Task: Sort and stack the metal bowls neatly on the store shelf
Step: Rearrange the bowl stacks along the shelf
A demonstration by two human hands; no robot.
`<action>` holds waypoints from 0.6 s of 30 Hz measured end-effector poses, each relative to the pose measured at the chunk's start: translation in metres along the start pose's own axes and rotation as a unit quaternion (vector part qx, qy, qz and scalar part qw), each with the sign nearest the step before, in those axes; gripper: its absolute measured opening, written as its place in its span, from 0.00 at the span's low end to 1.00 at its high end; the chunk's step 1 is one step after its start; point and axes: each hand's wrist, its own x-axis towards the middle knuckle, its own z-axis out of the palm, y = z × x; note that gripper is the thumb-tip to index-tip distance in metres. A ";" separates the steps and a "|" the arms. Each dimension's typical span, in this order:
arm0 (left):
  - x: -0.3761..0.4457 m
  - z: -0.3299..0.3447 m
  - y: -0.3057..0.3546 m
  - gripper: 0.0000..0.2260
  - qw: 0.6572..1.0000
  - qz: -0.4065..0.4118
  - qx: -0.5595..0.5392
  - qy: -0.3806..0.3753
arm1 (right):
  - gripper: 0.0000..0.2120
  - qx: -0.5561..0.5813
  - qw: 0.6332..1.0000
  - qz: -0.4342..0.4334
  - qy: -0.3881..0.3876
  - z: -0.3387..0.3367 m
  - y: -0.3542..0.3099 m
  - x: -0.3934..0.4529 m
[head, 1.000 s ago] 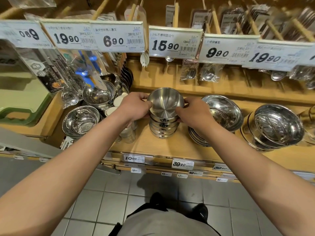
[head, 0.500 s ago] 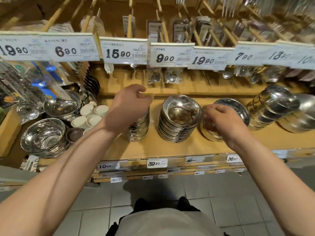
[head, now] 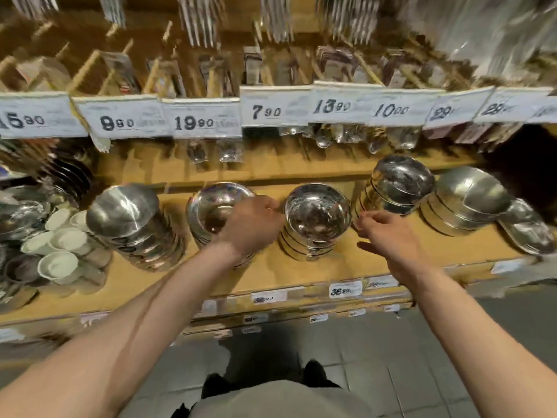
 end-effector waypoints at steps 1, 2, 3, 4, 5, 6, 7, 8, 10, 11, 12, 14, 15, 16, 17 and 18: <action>0.002 0.012 0.005 0.11 0.999 -0.013 0.039 0.003 | 0.05 -0.016 1.000 -0.003 -0.011 -0.004 0.004 0.010; 0.004 0.024 0.009 0.11 0.997 -0.018 0.080 0.005 | 0.06 -0.034 0.999 -0.009 -0.024 -0.006 0.007 0.021; 0.007 0.037 0.012 0.09 0.993 -0.018 0.116 0.010 | 0.07 -0.051 0.998 -0.014 -0.037 -0.007 0.009 0.031; 0.009 0.048 0.014 0.07 0.991 -0.014 0.131 0.025 | 0.07 -0.068 0.996 -0.019 -0.050 -0.007 0.010 0.041; 0.012 0.060 0.014 0.07 0.990 -0.020 0.134 0.032 | 0.08 -0.082 0.994 -0.025 -0.066 -0.006 0.008 0.048; 0.013 0.069 0.015 0.08 0.991 -0.032 0.124 0.044 | 0.14 -0.090 0.992 -0.029 -0.085 -0.004 0.006 0.054; 0.018 0.077 0.014 0.06 0.991 -0.053 0.111 0.059 | 0.19 -0.097 0.990 -0.031 -0.102 -0.002 0.004 0.060; 0.018 0.084 0.015 0.02 0.990 -0.065 0.100 0.073 | 0.22 -0.107 0.987 -0.035 -0.115 0.000 0.003 0.064; 0.024 0.094 0.014 0.18 0.986 -0.099 0.084 0.102 | 0.16 -0.146 0.979 -0.062 -0.130 0.003 0.005 0.074; 0.026 0.097 0.012 0.21 0.983 -0.109 0.083 0.120 | 0.12 -0.163 0.974 -0.079 -0.133 0.002 0.007 0.076; 0.027 0.098 0.013 0.21 0.981 -0.113 0.084 0.134 | 0.09 -0.171 0.972 -0.093 -0.134 0.001 0.008 0.078; 0.031 0.099 0.013 0.21 0.979 -0.126 0.081 0.139 | 0.04 -0.172 0.969 -0.114 -0.137 0.000 0.010 0.080; 0.032 0.098 0.014 0.20 0.978 -0.132 0.084 0.138 | 0.03 -0.175 0.968 -0.119 -0.136 0.000 0.010 0.080; 0.034 0.096 0.016 0.19 0.977 -0.134 0.092 0.139 | 0.02 -0.180 0.967 -0.123 -0.134 0.000 0.010 0.080; 0.036 0.094 0.017 0.18 0.975 -0.138 0.100 0.141 | 0.03 -0.186 0.966 -0.126 -0.131 0.000 0.009 0.080; 0.038 0.092 0.017 0.16 0.974 -0.140 0.109 0.140 | 0.03 -0.189 0.966 -0.126 -0.127 0.000 0.009 0.080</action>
